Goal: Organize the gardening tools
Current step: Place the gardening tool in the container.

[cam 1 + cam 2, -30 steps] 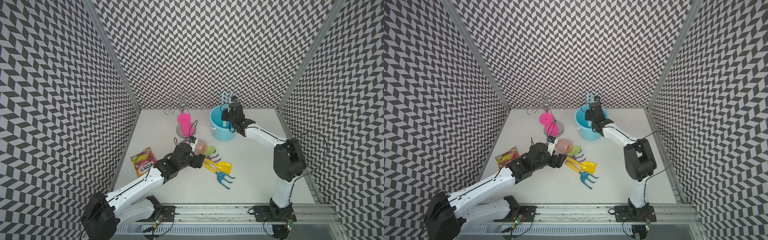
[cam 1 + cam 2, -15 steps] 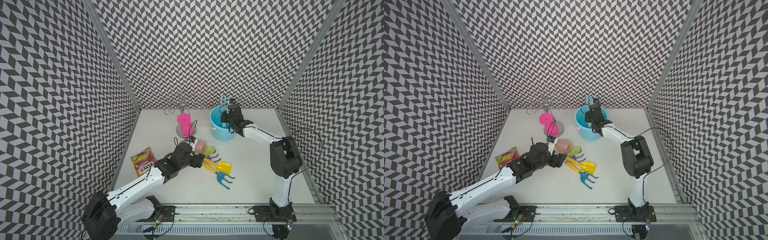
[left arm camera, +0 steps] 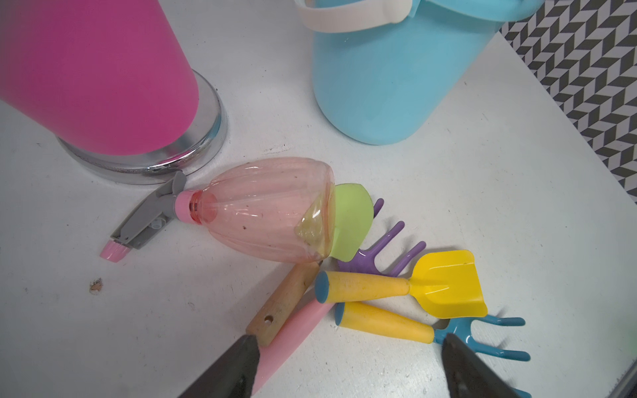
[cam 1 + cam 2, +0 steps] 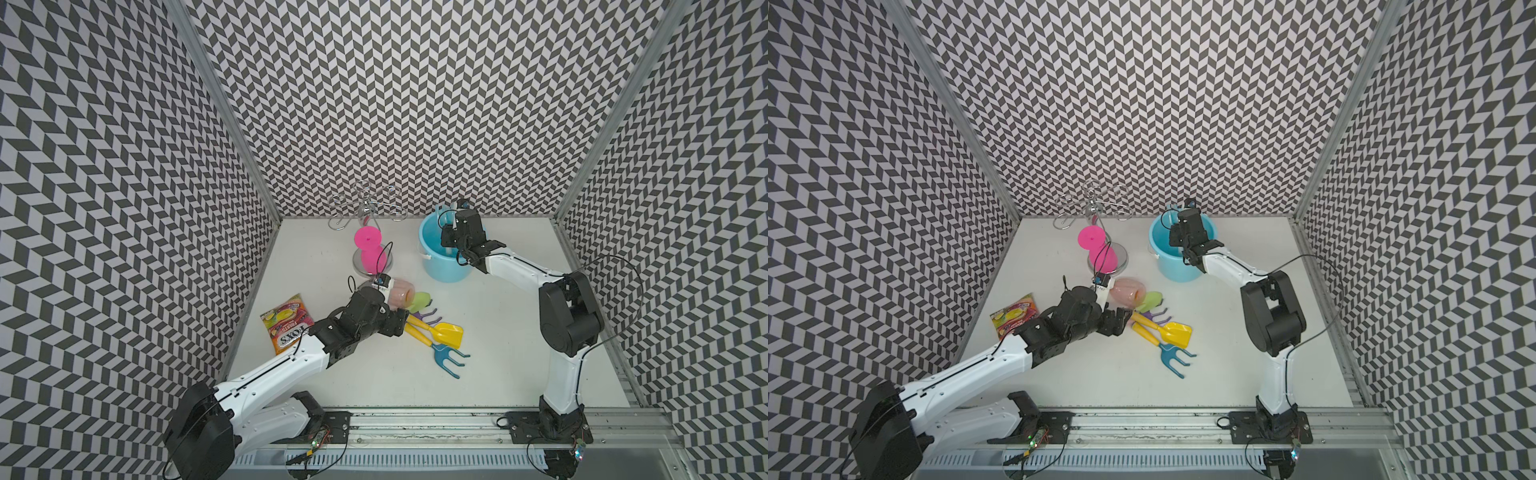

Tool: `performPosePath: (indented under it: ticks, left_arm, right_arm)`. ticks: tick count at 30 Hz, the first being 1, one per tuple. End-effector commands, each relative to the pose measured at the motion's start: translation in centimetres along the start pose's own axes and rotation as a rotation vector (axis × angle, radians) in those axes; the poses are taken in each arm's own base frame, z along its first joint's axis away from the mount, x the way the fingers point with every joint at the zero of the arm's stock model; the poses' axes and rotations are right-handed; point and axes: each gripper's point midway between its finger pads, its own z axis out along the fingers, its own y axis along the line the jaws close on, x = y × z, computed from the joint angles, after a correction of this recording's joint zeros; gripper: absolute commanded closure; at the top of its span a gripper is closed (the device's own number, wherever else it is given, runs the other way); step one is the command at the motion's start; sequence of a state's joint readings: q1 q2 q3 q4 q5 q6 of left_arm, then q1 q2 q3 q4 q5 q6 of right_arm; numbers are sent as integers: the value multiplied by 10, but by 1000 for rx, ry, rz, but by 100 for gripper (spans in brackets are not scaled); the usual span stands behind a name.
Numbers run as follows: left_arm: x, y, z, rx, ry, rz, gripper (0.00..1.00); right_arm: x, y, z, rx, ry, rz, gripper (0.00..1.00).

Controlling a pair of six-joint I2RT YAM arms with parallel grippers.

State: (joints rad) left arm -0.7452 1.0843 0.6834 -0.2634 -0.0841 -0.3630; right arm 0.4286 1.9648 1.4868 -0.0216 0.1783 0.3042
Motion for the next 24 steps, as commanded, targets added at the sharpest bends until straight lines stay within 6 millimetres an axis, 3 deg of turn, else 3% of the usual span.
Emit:
performPosePath:
  ticks: [1,10,17,20,24]
  left_arm:
    - [-5,2,-2,-7,-22,-15,15]
    - [-9,2,-3,-4,-30,-12,14]
    - [-12,4,-3,8,-31,-17,14]
    - [-11,6,0,6,-23,-25,14]
    - [-9,10,4,5,-14,-53,14]
  right_arm:
    - [-13,1,-1,-4,-39,-1,54]
    - [-63,12,-33,-39,-150,11,50]
    - [-105,16,-88,-69,-233,27,44]
    - [-108,19,-113,-103,-225,33,44]
    - [-83,29,-145,-221,-165,26,44]
